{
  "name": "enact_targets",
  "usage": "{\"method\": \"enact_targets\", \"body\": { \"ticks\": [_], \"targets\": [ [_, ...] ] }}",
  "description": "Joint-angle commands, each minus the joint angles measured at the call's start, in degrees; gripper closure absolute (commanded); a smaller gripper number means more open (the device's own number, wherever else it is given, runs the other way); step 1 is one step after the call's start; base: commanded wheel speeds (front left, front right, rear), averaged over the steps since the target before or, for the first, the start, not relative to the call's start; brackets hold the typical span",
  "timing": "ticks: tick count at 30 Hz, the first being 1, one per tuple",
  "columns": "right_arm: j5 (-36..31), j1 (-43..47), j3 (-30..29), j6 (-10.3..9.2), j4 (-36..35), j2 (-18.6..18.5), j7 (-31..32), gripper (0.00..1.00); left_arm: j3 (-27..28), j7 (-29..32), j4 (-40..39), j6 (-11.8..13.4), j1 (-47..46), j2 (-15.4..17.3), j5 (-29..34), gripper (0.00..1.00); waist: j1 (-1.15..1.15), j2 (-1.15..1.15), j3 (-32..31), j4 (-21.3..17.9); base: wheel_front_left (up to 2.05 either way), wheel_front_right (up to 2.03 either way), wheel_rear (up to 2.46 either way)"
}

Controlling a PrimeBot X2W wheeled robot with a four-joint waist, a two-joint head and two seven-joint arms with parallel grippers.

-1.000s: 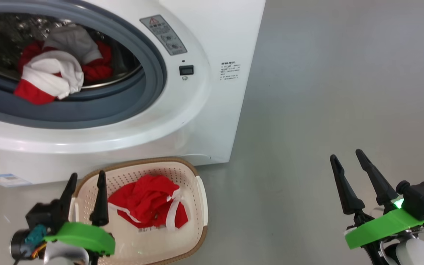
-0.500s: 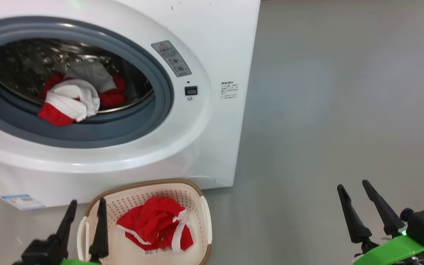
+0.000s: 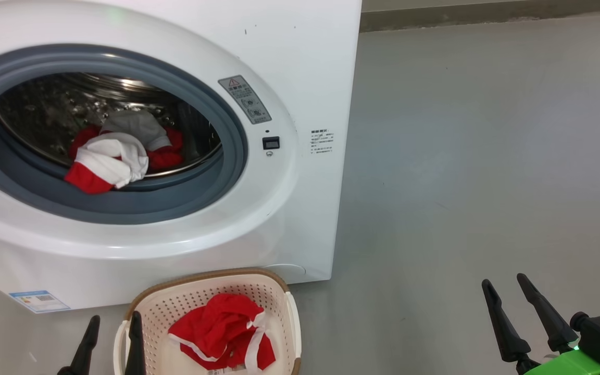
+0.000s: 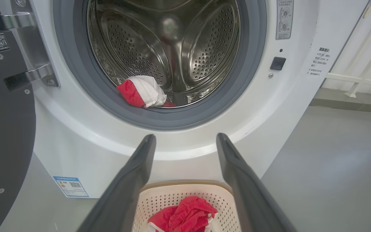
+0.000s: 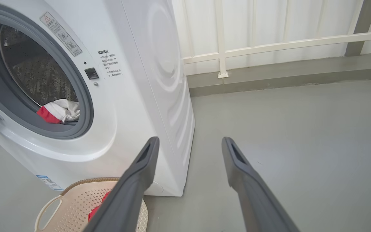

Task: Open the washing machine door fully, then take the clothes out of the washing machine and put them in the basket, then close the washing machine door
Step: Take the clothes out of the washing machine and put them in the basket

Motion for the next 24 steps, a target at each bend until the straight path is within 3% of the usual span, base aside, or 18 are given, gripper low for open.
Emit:
{"method": "enact_targets", "body": {
  "ticks": [1,24],
  "targets": [
    [-0.13,-0.54,0.56,0.28,-1.51,-1.26,-0.37,0.0,1.63,-0.3,-1.75,0.45,-0.62,0.85,-0.55,0.0,0.0,0.0,0.13,-0.07,0.0,0.0,0.0],
    [-0.01,-1.24,0.87,0.28,-1.47,-1.19,-0.37,0.0,1.27,-0.3,-1.86,0.91,-1.41,0.85,-0.09,0.0,0.0,0.0,1.22,-0.27,0.0,0.0,0.0]
  ]
}}
